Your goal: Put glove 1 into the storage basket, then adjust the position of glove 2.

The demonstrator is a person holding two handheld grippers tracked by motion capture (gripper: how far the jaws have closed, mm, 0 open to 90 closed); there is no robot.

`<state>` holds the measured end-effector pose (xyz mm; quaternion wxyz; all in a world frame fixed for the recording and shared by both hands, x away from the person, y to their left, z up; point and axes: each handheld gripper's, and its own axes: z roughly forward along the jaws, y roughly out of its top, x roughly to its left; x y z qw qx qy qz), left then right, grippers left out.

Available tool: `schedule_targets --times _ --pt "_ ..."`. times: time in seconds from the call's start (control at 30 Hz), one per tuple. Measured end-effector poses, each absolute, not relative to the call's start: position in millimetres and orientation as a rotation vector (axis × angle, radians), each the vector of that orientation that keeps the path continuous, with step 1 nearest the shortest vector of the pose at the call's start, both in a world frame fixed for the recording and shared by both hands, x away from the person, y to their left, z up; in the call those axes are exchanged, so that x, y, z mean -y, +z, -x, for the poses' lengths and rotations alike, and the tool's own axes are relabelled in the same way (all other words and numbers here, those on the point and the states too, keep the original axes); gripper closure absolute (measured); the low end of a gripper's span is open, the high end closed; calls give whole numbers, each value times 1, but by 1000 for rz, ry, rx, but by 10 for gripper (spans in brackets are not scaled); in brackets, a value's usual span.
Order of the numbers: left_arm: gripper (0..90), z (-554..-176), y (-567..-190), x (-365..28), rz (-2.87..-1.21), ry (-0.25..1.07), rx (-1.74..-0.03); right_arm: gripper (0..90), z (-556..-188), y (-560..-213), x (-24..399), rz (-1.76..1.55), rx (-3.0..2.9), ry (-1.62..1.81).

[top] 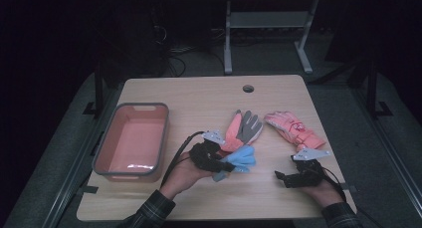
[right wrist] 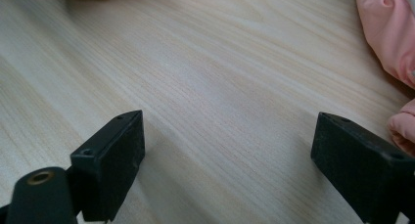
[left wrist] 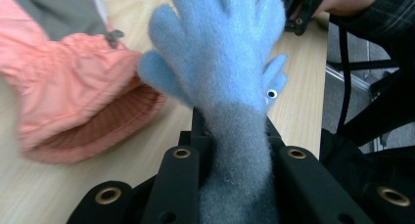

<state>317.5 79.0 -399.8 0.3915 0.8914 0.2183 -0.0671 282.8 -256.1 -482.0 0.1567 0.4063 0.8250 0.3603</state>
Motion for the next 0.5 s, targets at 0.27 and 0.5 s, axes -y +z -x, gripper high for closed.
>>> schedule_targets --times 0.27,0.5 --pt "770 -326 -385 -101 -2223 -135 -626 123 -283 -482 256 -1163 -2361 1031" --pt "770 -333 -369 -129 -2166 -78 -696 124 -283 -482 256 -1162 -2361 1032"
